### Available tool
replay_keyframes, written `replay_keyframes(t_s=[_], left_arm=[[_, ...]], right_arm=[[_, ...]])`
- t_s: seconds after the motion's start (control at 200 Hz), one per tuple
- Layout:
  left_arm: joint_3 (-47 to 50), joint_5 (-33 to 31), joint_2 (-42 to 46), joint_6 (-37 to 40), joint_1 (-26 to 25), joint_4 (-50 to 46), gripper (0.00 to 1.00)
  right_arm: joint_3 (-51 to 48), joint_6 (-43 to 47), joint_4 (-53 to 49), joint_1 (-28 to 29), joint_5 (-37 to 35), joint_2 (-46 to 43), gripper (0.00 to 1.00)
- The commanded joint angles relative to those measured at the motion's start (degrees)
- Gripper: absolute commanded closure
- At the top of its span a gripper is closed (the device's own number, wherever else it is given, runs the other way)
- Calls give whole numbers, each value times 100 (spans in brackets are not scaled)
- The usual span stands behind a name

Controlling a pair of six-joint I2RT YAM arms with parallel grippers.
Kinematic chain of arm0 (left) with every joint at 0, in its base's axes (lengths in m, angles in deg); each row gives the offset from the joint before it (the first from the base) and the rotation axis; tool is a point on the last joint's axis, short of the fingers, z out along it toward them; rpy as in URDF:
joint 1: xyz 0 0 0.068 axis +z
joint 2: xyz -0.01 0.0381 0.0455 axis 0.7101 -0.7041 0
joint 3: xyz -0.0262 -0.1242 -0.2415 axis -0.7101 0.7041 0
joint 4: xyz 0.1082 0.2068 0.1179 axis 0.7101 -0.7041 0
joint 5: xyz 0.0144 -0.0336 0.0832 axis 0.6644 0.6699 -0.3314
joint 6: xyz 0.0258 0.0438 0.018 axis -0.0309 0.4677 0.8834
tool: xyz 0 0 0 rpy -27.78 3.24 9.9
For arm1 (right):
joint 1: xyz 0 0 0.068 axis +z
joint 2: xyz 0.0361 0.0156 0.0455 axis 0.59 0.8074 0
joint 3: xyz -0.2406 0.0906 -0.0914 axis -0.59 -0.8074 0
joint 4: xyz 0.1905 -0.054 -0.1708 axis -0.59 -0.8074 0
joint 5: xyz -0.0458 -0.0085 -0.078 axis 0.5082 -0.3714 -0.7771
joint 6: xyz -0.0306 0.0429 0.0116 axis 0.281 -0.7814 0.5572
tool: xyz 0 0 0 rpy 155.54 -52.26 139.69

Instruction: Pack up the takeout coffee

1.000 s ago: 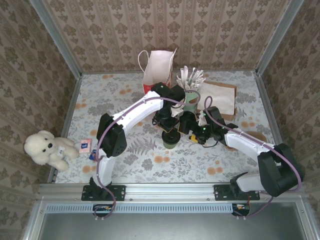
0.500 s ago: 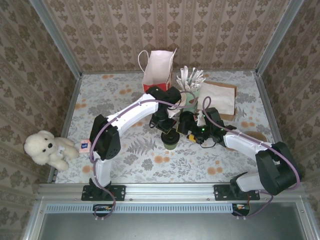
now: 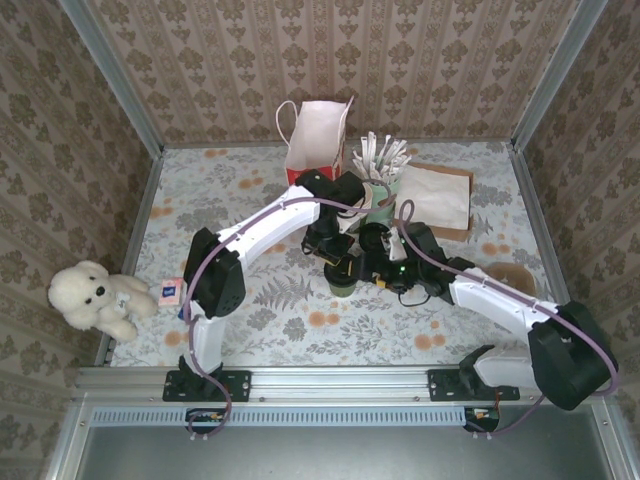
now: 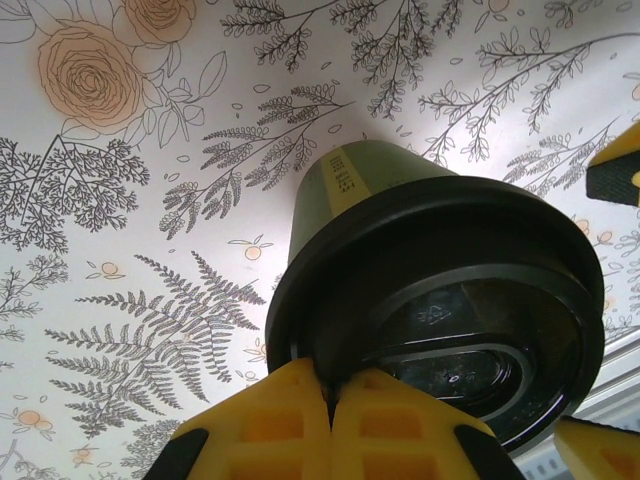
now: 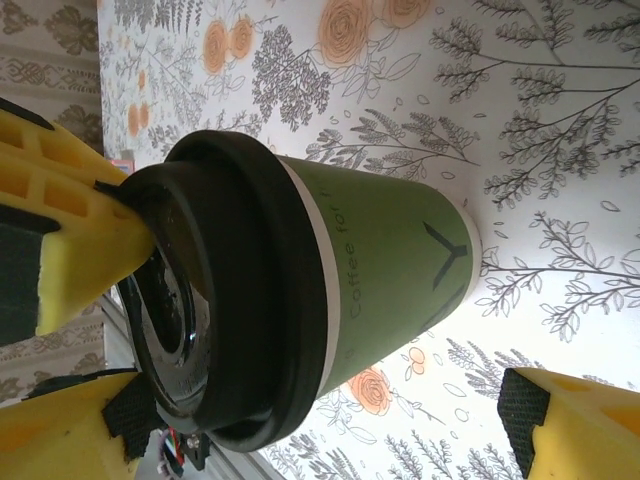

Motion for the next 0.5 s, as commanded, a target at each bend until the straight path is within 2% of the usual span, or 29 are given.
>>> replay_keyframes(t_s=[0.0,0.1,0.495], left_arm=[[271,-115,82,-346,-7,132,100],[388,-156,151,-408,-7,192,100],[383,-84,74,-450,-33,183,100]], right_arm=[[-208,-21,-14,36,-500,-325,9],[-373,-85,-57,36,-722,-412,10],[-701,-337,369,106,-681,-144,13]])
